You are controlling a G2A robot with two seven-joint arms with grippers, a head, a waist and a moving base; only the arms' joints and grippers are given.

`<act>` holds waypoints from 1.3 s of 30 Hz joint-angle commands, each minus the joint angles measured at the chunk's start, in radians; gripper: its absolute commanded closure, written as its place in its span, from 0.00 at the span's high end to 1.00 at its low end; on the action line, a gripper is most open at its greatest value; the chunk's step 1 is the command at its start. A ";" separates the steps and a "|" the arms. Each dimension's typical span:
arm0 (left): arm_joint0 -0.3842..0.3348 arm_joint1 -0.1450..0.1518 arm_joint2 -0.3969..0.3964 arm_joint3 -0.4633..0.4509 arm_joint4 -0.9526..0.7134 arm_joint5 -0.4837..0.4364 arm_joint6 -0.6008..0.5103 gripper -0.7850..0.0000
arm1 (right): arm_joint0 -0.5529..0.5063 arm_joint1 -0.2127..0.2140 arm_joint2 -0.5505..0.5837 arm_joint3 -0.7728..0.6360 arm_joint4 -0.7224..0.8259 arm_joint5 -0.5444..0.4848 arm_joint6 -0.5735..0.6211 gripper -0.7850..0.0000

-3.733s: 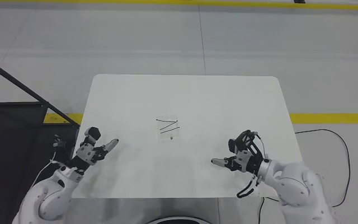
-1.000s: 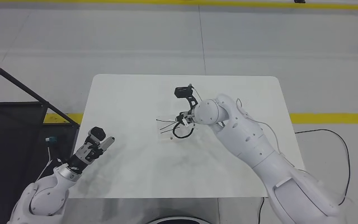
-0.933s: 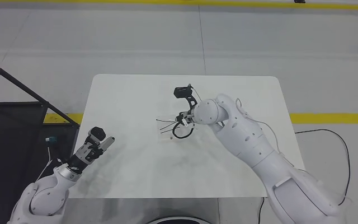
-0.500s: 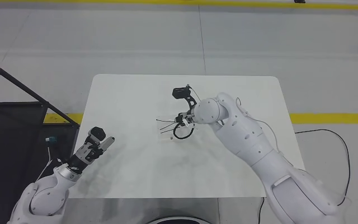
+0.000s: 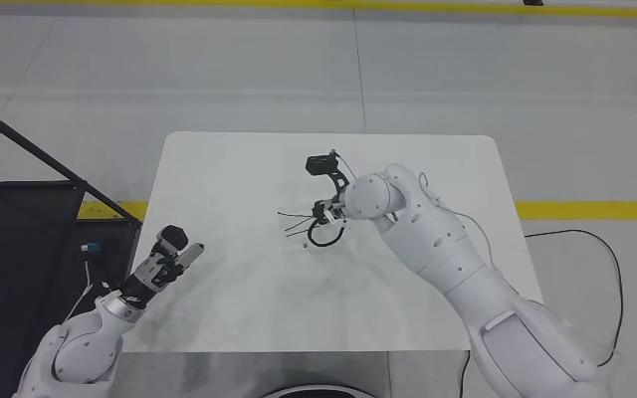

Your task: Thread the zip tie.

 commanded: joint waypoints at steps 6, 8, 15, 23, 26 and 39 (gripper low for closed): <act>0.000 0.000 0.000 0.000 0.000 0.000 0.000 1.00 | -0.006 0.000 0.021 -0.011 -0.002 -0.008 -0.014 0.00; 0.000 0.000 0.000 0.000 0.000 0.000 0.000 1.00 | -0.015 0.006 0.037 -0.027 -0.005 -0.013 -0.021 0.00; 0.000 0.000 0.000 0.000 0.000 0.000 0.000 1.00 | -0.091 0.055 0.137 -0.166 -0.027 -0.064 0.000 0.00; 0.000 0.000 0.001 -0.004 -0.006 -0.010 0.003 1.00 | -0.265 0.133 0.290 -0.453 -0.072 -0.179 0.112 0.00; 0.001 0.002 -0.002 0.000 -0.005 -0.053 0.004 1.00 | -0.335 0.157 0.332 -0.561 -0.089 -0.223 0.165 0.00; 0.026 0.037 0.010 -0.033 -0.092 -0.298 -0.165 1.00 | -0.456 0.196 0.314 -0.788 -0.134 -0.398 0.283 0.00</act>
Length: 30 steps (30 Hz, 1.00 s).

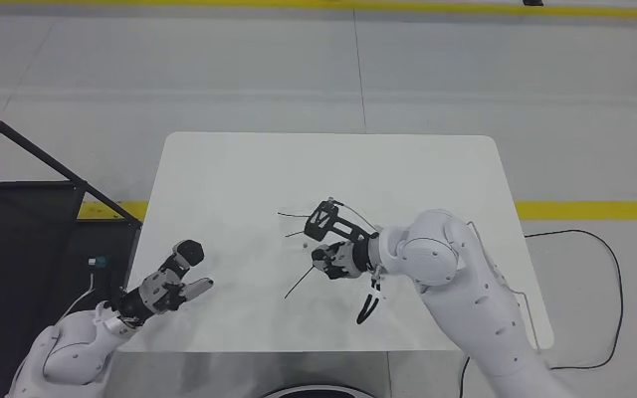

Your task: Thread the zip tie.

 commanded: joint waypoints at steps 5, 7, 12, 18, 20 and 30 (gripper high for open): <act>0.012 0.009 -0.002 -0.018 -0.014 0.001 -0.022 1.00 | -0.002 0.000 -0.013 0.000 -0.012 -0.003 -0.008 0.00; 0.012 0.009 -0.002 -0.018 -0.014 0.001 -0.022 1.00 | -0.002 0.000 -0.013 0.000 -0.012 -0.003 -0.008 0.00; 0.012 0.009 -0.002 -0.018 -0.014 0.001 -0.022 1.00 | -0.002 0.000 -0.013 0.000 -0.012 -0.003 -0.008 0.00; -0.001 0.017 0.036 -0.037 -0.038 0.001 -0.063 1.00 | -0.014 0.004 -0.026 -0.030 -0.050 -0.047 -0.045 0.00; -0.020 0.028 0.060 -0.057 -0.072 0.001 -0.117 1.00 | -0.010 0.009 -0.025 -0.051 -0.023 -0.107 -0.034 0.00; -0.118 0.116 0.137 -0.094 -0.254 0.001 -0.410 1.00 | 0.095 0.034 -0.066 -0.100 0.077 -0.162 0.034 0.00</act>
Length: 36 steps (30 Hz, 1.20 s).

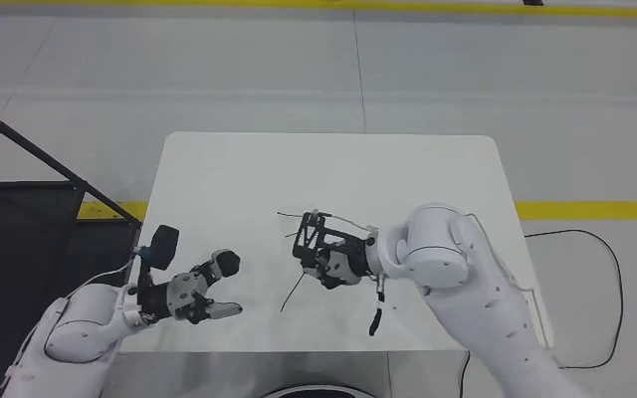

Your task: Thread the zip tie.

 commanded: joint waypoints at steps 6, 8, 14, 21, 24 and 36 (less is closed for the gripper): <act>-0.029 0.046 0.074 -0.010 0.048 0.000 0.015 1.00 | 0.082 0.013 -0.070 -0.003 0.034 0.024 0.023 0.00; -0.029 0.046 0.074 -0.010 0.048 0.000 0.015 1.00 | 0.082 0.013 -0.070 -0.003 0.034 0.024 0.023 0.00; -0.029 0.046 0.074 -0.010 0.048 0.000 0.015 1.00 | 0.082 0.013 -0.070 -0.003 0.034 0.024 0.023 0.00; -0.044 0.043 0.098 -0.030 0.123 0.080 0.046 1.00 | 0.077 0.012 -0.088 -0.021 -0.030 0.061 -0.023 0.00; -0.065 0.039 0.123 -0.030 0.170 0.113 0.086 1.00 | 0.084 0.008 -0.115 -0.033 -0.077 0.096 -0.040 0.00; -0.147 0.027 0.225 0.035 0.288 0.112 0.182 0.53 | 0.094 0.003 -0.167 -0.056 -0.143 0.113 -0.063 0.00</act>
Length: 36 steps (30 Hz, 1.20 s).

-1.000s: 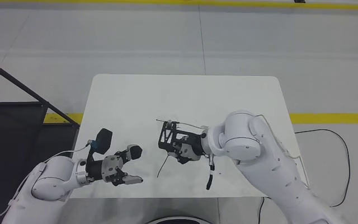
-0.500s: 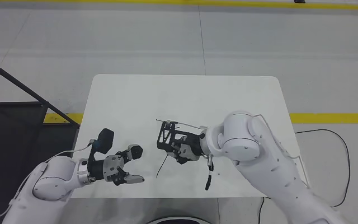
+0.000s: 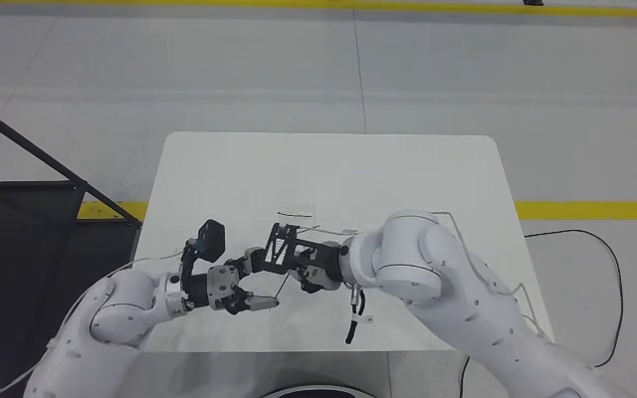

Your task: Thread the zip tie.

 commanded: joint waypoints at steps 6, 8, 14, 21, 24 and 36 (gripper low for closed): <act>-0.022 -0.002 0.028 0.020 0.036 0.012 0.033 0.41 | 0.005 -0.002 -0.013 -0.005 -0.008 0.003 -0.008 0.00; -0.026 -0.002 0.033 0.023 0.043 0.014 0.039 0.37 | 0.007 -0.002 -0.015 -0.004 -0.009 0.003 -0.008 0.00; -0.035 -0.001 0.049 0.028 0.057 0.018 0.052 0.29 | 0.011 -0.002 -0.020 -0.003 -0.007 0.000 -0.009 0.00; -0.046 0.001 0.066 0.036 0.051 0.010 0.055 0.27 | 0.016 -0.002 -0.024 -0.002 -0.008 0.003 -0.012 0.00; -0.051 0.003 0.071 0.040 0.045 0.005 0.055 0.27 | 0.016 -0.002 -0.025 -0.002 -0.009 0.006 -0.012 0.00; -0.062 0.010 0.084 0.045 0.039 -0.012 0.053 0.26 | 0.023 -0.002 -0.027 0.005 0.000 0.011 -0.013 0.00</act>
